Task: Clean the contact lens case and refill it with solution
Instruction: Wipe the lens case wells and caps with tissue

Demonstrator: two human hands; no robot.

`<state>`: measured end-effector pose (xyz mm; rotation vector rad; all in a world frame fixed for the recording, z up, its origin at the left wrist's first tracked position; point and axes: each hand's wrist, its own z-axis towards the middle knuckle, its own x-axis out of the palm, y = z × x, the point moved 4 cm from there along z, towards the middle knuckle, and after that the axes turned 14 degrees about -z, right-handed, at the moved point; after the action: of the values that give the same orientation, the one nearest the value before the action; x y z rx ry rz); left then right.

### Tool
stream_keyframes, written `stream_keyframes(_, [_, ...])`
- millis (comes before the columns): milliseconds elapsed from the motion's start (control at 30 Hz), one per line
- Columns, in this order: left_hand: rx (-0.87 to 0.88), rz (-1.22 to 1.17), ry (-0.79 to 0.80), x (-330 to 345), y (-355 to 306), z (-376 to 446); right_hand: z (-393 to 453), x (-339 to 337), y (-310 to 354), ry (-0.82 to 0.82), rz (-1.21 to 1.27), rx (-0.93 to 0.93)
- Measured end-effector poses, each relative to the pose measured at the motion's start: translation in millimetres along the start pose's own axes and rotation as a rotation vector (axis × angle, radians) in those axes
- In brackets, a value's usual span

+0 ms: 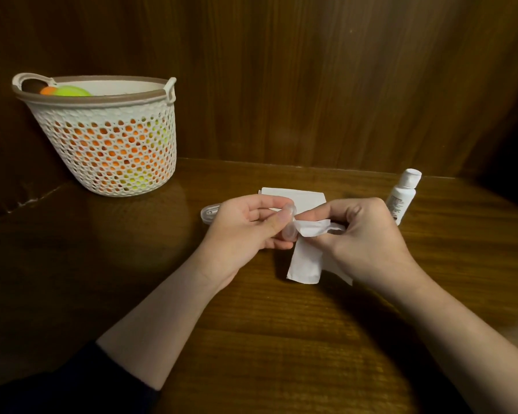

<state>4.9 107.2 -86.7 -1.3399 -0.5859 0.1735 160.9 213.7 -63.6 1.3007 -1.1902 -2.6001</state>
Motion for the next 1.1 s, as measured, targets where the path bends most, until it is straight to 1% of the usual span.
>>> stream_keyframes(100, [0.008,0.054,0.015,1.1,-0.6,-0.1,-0.9,-0.7,1.4,0.005,0.016,-0.023])
stream_keyframes(200, [0.034,0.091,0.009,1.9,-3.6,0.3,-0.2,0.0,-2.5,0.028,0.071,-0.003])
stream_keyframes(267, [0.035,0.061,0.001,1.7,-5.4,0.5,1.0,-1.0,-4.1,0.019,0.109,-0.013])
stream_keyframes(400, [-0.008,-0.085,0.006,-0.9,-7.7,0.2,2.7,-7.0,-4.1,0.007,0.138,-0.041])
stream_keyframes(500, [-0.039,-0.176,-0.001,-4.9,-10.2,0.1,6.6,-11.9,-13.9,-0.070,0.091,0.036])
stream_keyframes(600, [-0.057,-0.142,0.005,-4.6,-10.7,0.5,9.6,-18.4,-20.2,-0.211,0.131,0.102])
stream_keyframes(667, [-0.096,-0.120,0.034,-0.1,-8.4,-1.0,9.5,-21.5,-19.9,-0.301,0.134,0.102])
stream_keyframes(733, [-0.142,-0.106,0.081,5.4,-5.1,-2.9,7.9,-20.9,-18.1,-0.337,0.076,0.058])
stream_keyframes(800, [-0.164,-0.054,0.120,10.1,-2.3,-4.4,5.0,-17.2,-16.0,-0.333,0.059,0.021])
stream_keyframes(867, [-0.170,-0.008,0.117,12.1,-0.6,-5.1,3.6,-13.3,-13.3,-0.313,0.085,-0.003])
stream_keyframes(933, [-0.173,-0.001,0.094,12.1,0.2,-4.7,3.2,-10.2,-9.5,-0.283,0.086,-0.031])
stream_keyframes(1033, [-0.163,0.007,0.049,9.1,0.1,-3.0,2.8,-7.1,-5.3,-0.193,0.121,-0.045])
stream_keyframes(1100, [-0.156,0.012,0.004,6.2,-1.0,-2.3,2.2,-6.6,-4.1,-0.169,0.116,-0.044])
